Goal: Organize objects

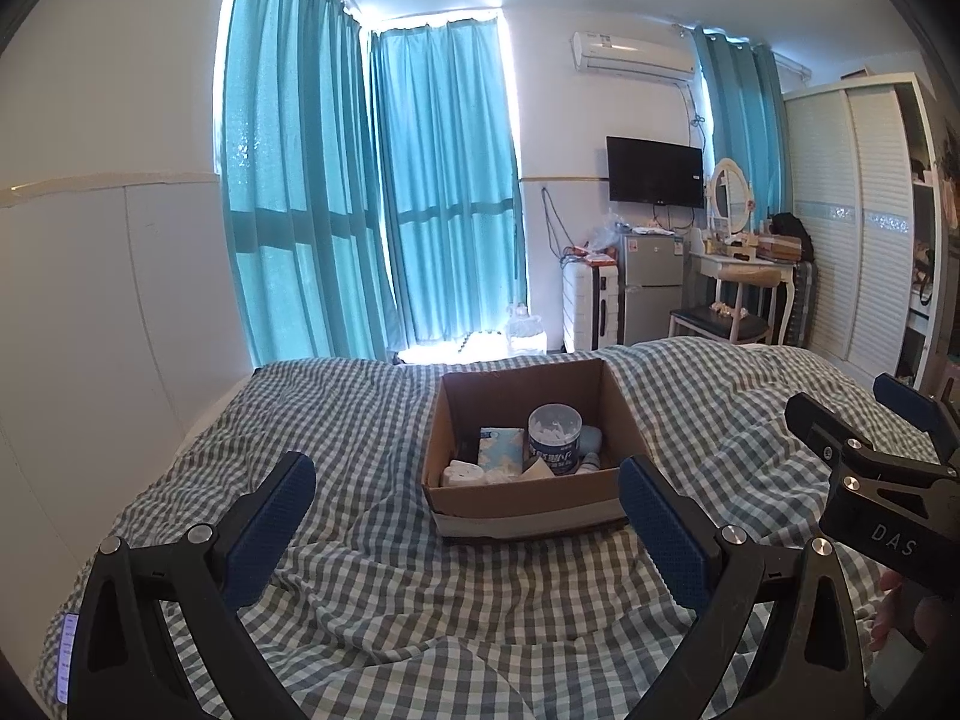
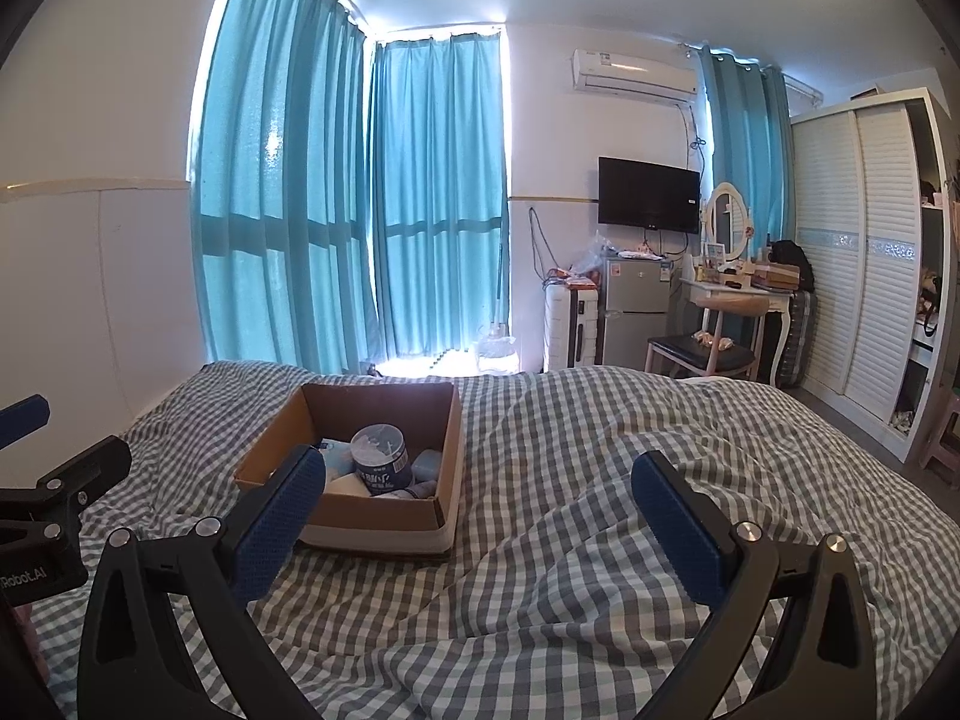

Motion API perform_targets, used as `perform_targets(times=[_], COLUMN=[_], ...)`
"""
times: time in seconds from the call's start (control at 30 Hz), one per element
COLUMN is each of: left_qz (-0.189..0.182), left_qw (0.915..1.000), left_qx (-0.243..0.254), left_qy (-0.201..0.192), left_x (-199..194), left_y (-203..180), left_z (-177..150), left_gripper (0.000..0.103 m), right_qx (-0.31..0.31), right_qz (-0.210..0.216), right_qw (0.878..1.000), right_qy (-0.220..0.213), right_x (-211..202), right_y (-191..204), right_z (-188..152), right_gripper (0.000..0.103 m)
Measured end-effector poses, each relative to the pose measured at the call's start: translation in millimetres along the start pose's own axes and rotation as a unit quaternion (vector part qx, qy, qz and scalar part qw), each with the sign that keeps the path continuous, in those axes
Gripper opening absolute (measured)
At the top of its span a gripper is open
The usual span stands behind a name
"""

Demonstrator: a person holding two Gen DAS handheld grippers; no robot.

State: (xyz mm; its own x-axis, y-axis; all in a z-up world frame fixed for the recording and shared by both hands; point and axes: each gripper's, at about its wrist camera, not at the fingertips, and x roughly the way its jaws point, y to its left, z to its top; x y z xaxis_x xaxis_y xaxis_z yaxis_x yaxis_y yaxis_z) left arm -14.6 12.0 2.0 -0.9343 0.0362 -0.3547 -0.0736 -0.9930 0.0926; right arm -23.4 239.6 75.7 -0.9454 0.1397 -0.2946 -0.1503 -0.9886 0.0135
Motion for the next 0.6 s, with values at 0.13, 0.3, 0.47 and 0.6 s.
perform_targets(times=[0.13, 0.3, 0.47, 0.6], left_qz=[0.006, 0.008, 0.011, 0.009], left_qw=[1.0, 1.0, 0.9999, 1.0], left_qx=[0.002, 0.002, 0.001, 0.0], left_qy=[-0.003, -0.002, -0.005, -0.004], left_x=[-1.2, -1.4, -2.3, -2.2], left_y=[-1.5, -1.9, -1.8, -0.4], left_z=[0.1, 0.3, -0.6, -0.9], left_gripper=[0.103, 0.103, 0.103, 0.103], right_qx=[-0.001, -0.005, -0.001, -0.002], right_qz=[0.002, 0.0, -0.003, -0.003], right_qw=[1.0, 1.0, 1.0, 1.0], right_qy=[0.002, 0.003, 0.002, 0.003], right_x=[0.7, 0.4, -1.0, -0.9], right_y=[0.5, 2.1, 0.8, 2.0], right_z=[0.5, 0.1, 0.3, 0.2], right_gripper=[0.103, 0.103, 0.103, 0.103])
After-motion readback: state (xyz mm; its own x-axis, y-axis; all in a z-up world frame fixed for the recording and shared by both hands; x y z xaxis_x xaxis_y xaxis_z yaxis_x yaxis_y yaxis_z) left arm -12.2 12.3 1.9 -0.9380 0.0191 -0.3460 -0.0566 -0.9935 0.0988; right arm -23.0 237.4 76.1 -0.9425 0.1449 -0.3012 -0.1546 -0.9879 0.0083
